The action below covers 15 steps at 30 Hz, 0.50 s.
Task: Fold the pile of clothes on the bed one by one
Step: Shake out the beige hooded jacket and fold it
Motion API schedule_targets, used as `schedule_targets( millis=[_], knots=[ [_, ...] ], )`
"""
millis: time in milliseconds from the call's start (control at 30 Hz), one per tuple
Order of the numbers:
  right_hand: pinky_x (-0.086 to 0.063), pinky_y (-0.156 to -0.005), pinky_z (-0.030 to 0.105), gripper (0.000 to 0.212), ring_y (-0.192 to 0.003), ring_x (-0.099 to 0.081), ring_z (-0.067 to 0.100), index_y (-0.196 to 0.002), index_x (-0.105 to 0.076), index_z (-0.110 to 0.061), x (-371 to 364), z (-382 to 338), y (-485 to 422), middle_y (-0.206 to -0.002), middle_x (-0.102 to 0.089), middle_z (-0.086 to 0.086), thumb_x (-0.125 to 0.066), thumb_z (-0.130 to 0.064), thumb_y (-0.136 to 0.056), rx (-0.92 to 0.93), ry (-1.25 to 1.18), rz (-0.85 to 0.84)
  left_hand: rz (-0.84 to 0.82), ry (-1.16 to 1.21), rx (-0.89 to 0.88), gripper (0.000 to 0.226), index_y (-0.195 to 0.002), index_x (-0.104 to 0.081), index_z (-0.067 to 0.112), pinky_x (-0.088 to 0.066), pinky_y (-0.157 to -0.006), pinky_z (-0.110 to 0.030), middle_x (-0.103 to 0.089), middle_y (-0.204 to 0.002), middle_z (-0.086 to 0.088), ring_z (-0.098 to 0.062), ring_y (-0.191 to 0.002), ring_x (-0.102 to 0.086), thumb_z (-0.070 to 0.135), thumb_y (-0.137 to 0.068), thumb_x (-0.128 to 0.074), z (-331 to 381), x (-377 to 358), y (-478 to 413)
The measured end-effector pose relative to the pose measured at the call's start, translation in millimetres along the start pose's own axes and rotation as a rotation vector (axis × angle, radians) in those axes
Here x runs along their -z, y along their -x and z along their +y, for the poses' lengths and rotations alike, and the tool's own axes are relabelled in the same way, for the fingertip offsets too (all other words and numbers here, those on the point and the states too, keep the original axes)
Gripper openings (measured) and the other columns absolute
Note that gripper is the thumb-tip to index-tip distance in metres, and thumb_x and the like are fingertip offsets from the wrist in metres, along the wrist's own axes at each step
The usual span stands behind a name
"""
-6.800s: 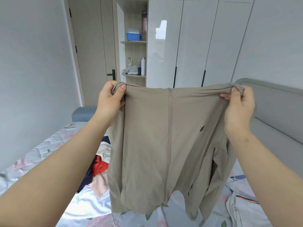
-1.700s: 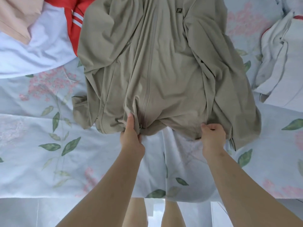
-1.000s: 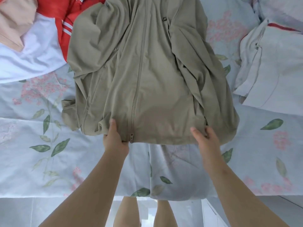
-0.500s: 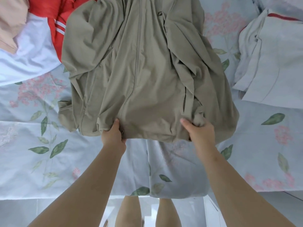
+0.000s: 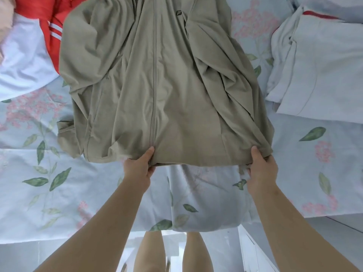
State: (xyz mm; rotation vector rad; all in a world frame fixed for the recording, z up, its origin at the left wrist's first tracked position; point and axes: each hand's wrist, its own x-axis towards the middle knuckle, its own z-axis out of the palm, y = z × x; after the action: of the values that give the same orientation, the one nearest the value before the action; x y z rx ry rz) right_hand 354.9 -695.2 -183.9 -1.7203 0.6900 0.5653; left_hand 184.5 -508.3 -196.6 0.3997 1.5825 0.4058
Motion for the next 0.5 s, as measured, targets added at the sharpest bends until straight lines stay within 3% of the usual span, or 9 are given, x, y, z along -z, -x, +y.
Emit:
schedule_targets(
  millis=[67, 133, 200, 300, 400, 500],
  knots=[
    [-0.051, -0.076, 0.026, 0.005, -0.086, -0.060, 0.010, -0.089, -0.056, -0.024, 2.4, -5.3, 3.5, -0.096, -0.061, -0.005, -0.059, -0.024, -0.093, -0.090, -0.169, -0.022, -0.007, -0.032, -0.016, 0.051, -0.121, -0.052, 0.005, -0.054, -0.064, -0.028, -0.061, -0.117, -0.009, -0.021, -0.099, -0.064, 0.008, -0.077, -0.076, 2.9, 1.9, 0.6],
    [-0.054, -0.082, 0.031, 0.004, -0.092, -0.063, 0.014, -0.093, -0.055, -0.020, 0.3, -9.1, 7.0, -0.105, -0.062, 0.000, -0.059, -0.021, -0.093, -0.165, -0.355, -0.068, -0.088, -0.009, 0.044, 0.038, -0.115, -0.056, 0.005, -0.053, -0.067, -0.029, -0.064, -0.112, -0.008, -0.020, -0.098, -0.064, 0.008, -0.081, -0.072, 3.2, -3.0, 9.1],
    [-0.055, -0.084, 0.037, 0.017, -0.093, -0.065, 0.018, -0.103, -0.055, -0.014, -5.4, -13.1, 5.0, -0.110, -0.063, 0.004, -0.065, -0.013, -0.089, -0.149, -0.399, -0.121, -0.177, 0.020, 0.090, 0.033, -0.115, -0.057, 0.004, -0.054, -0.070, -0.031, -0.066, -0.111, -0.010, -0.021, -0.098, -0.065, 0.005, -0.084, -0.067, 2.2, -8.6, 15.5],
    [-0.053, -0.081, 0.037, 0.054, -0.088, -0.059, 0.020, -0.126, -0.041, -0.011, -13.5, -19.8, 1.0, -0.117, -0.051, 0.004, -0.072, -0.010, -0.081, 0.055, 0.094, -0.017, -0.140, 0.020, 0.033, 0.033, -0.113, -0.056, 0.000, -0.056, -0.071, -0.031, -0.064, -0.116, -0.015, -0.024, -0.098, -0.065, -0.003, -0.082, -0.066, 2.9, -8.8, 15.7],
    [-0.046, -0.082, 0.040, 0.047, -0.094, -0.051, 0.032, -0.122, -0.041, -0.011, -12.3, -24.0, -5.7, -0.122, -0.040, 0.013, -0.067, -0.023, -0.084, 0.224, 0.449, 0.217, -0.009, -0.006, -0.016, 0.040, -0.114, -0.053, 0.002, -0.054, -0.080, -0.036, -0.061, -0.116, -0.013, -0.026, -0.100, -0.063, -0.002, -0.079, -0.072, 8.8, -4.1, 12.9],
    [-0.045, -0.092, 0.044, 0.053, -0.112, -0.048, 0.035, -0.135, -0.036, -0.020, -19.4, -31.0, -22.8, -0.132, -0.039, 0.015, -0.060, -0.028, -0.089, 0.312, 0.555, 0.149, -0.017, 0.007, 0.002, 0.036, -0.113, -0.055, 0.004, -0.055, -0.075, -0.037, -0.062, -0.115, -0.011, -0.026, -0.101, -0.062, 0.002, -0.081, -0.071, 11.1, -8.7, 15.5]
  ],
)
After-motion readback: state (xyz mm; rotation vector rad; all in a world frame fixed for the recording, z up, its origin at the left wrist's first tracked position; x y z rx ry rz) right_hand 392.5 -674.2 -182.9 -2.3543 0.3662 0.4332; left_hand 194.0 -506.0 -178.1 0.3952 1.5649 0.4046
